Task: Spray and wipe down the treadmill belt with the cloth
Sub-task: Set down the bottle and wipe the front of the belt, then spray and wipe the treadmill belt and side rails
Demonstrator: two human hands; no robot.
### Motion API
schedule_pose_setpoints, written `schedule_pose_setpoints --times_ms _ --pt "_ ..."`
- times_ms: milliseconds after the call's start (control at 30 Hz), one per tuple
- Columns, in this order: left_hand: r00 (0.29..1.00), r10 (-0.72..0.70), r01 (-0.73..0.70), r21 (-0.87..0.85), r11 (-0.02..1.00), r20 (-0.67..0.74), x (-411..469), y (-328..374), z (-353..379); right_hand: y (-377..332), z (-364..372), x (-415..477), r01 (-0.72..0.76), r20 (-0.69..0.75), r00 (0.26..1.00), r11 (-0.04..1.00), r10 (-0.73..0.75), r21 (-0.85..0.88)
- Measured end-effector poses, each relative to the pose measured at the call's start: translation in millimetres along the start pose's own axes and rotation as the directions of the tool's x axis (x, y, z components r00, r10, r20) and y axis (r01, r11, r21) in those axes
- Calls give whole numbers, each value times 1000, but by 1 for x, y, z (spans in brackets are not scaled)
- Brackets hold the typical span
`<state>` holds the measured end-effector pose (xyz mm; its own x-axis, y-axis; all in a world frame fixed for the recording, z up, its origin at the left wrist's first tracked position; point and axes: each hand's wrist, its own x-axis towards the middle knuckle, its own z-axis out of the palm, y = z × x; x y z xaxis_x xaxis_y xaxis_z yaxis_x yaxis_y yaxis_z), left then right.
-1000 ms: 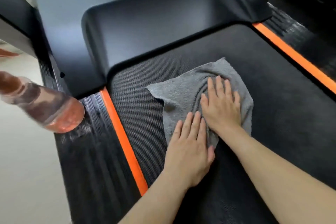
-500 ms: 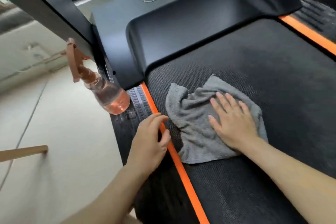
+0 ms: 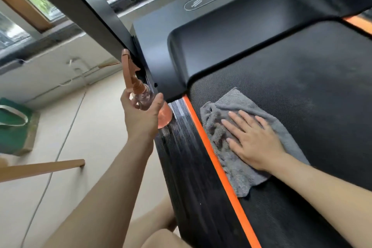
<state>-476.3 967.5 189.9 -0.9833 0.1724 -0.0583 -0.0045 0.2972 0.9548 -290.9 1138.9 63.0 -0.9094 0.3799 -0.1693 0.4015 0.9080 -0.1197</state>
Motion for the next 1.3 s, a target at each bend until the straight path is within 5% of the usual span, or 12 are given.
schedule_pose_setpoints --times_ms 100,300,400,467,634,801,901,1001,1134,1301 --pt "996 84 -81 110 991 -21 5 0 4 17 -6 -2 -174 -42 983 981 178 88" --pt "941 264 -313 247 917 212 -11 10 24 74 -6 -31 -301 -58 950 948 308 102" --pt "870 315 -376 97 922 380 -40 15 40 126 -10 -54 -584 -56 801 799 596 145" --pt "749 365 -449 19 893 553 -67 17 60 119 -9 -60 -647 -46 749 745 661 161" --pt "642 181 -349 74 934 745 -111 10 105 117 -6 -82 -311 -7 950 948 313 71" --pt "437 178 -468 53 882 882 -117 18 123 182 -8 -95 -660 -46 742 740 669 131" --pt "385 220 -638 86 765 896 -121 20 137 187 -13 -99 -627 -4 770 759 638 176" --pt "414 252 -714 140 686 874 -131 18 141 208 -15 -116 -544 -14 827 804 563 239" --pt "468 326 -791 226 569 821 -143 21 163 214 -8 -117 -513 -104 793 750 600 417" --pt "386 243 -898 302 320 890 -154 20 178 207 -10 -107 -602 -3 785 763 620 235"
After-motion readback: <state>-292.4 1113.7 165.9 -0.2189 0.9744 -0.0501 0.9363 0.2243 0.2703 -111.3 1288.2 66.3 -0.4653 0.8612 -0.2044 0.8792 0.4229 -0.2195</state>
